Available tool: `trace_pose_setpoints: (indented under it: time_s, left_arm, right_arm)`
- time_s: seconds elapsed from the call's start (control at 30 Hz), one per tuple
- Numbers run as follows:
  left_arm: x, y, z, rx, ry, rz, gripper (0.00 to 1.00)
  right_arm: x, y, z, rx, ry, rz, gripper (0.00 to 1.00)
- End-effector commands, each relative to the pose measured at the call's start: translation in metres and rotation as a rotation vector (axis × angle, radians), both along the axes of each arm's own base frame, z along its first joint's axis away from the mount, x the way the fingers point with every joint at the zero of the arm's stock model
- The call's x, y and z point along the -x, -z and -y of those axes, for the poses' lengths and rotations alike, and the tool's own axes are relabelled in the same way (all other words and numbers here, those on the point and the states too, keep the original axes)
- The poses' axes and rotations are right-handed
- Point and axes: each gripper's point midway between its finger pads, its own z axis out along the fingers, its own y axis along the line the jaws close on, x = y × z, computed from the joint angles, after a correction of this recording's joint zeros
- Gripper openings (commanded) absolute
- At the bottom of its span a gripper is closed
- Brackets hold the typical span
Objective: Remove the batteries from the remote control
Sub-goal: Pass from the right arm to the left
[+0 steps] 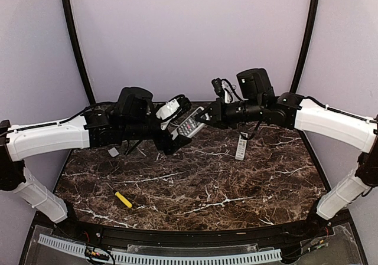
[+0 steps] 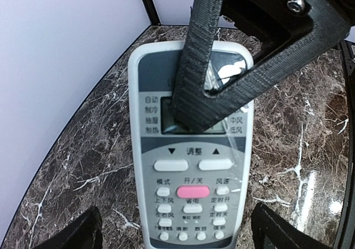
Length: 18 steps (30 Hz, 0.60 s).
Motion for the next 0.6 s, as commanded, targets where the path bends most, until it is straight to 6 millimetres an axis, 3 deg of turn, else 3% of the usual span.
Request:
trace_pose_setpoints:
  time_s: [0.0, 0.2, 0.57]
  left_arm:
    - [-0.011, -0.006, -0.004, -0.023, -0.055, 0.031, 0.93]
    - [-0.007, 0.000, 0.002, -0.028, -0.024, 0.006, 0.92]
    - [-0.006, 0.006, 0.007, -0.026, -0.008, -0.014, 0.65]
  right_arm:
    - [0.002, -0.023, -0.011, -0.053, -0.042, 0.055, 0.00]
    - [0.003, -0.025, -0.012, -0.060, -0.055, 0.073, 0.00]
    - [0.005, -0.025, -0.012, -0.053, -0.065, 0.085, 0.00]
